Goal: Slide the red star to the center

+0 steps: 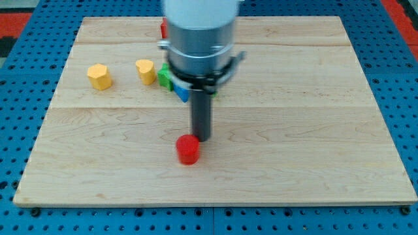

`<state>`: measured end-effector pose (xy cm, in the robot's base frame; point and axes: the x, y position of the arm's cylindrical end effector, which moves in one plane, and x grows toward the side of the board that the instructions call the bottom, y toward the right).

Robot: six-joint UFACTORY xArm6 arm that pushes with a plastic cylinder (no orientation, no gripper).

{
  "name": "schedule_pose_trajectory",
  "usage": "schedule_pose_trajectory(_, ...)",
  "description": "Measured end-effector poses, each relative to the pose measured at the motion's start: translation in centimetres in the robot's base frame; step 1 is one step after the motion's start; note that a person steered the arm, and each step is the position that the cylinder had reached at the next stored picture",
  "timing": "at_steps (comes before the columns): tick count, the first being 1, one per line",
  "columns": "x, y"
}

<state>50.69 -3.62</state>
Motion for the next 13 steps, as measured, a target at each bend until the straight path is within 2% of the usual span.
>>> schedule_pose_trajectory(1,1.9,0.7)
schedule_pose_trajectory(2,-2.0,7.2)
schedule_pose_trajectory(3,-11.0,14.9)
schedule_pose_trajectory(4,-21.0,13.2)
schedule_pose_trajectory(5,-28.8,7.7)
schedule_pose_trajectory(6,-31.3,2.7)
schedule_pose_trajectory(8,-31.4,-6.7)
schedule_pose_trajectory(9,-29.7,-8.8)
schedule_pose_trajectory(11,-24.1,6.6)
schedule_pose_trajectory(12,-18.1,7.1)
schedule_pose_trajectory(13,-23.0,8.4)
